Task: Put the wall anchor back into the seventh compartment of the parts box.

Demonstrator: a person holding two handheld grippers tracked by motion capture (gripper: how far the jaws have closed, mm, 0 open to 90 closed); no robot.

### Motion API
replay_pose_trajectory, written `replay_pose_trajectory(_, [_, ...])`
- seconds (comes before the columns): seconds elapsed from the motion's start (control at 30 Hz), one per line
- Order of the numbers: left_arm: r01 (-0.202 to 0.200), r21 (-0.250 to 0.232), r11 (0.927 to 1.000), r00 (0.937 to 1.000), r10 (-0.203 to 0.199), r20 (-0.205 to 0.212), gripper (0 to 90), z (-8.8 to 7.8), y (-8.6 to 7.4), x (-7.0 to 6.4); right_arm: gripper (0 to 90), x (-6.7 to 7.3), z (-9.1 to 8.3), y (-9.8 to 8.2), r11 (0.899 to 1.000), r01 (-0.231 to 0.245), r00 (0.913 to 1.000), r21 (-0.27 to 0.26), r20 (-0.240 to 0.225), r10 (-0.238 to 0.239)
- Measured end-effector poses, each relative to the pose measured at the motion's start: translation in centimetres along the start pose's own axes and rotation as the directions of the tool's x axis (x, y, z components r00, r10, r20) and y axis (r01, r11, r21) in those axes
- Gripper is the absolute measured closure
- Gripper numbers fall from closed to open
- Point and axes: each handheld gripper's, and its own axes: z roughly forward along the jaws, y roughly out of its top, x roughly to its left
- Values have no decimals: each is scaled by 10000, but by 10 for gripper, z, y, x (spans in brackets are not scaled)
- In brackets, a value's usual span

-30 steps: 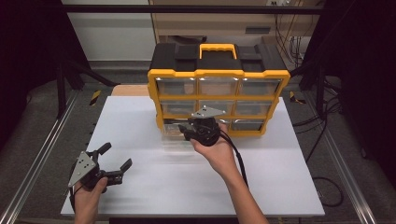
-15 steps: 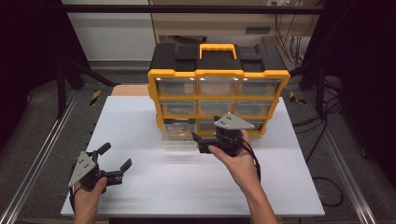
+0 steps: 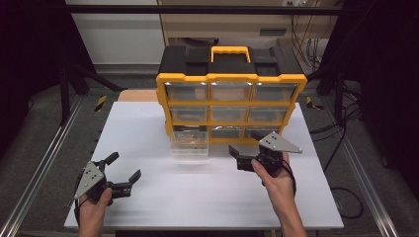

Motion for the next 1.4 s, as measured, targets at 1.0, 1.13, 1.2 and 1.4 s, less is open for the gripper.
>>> replay_pose_trajectory(1.0, [-210,164,9996,9981,200,590,3,4,-1,-7,45,-36,-66,-43,9975,250,9961,-665,860,-192])
replay_pose_trajectory(1.13, [-224,214,9995,9972,208,722,4,5,-1,-6,47,-41,-72,-50,9969,334,9951,-707,952,-266])
replay_pose_trajectory(1.2, [-181,201,9996,9963,164,846,5,5,-2,-6,55,-42,-73,-53,9962,396,9955,-773,894,-326])
replay_pose_trajectory(1.4, [64,87,9999,9955,-72,940,5,5,-2,-5,56,-42,-69,-64,9954,448,9981,-846,462,-410])
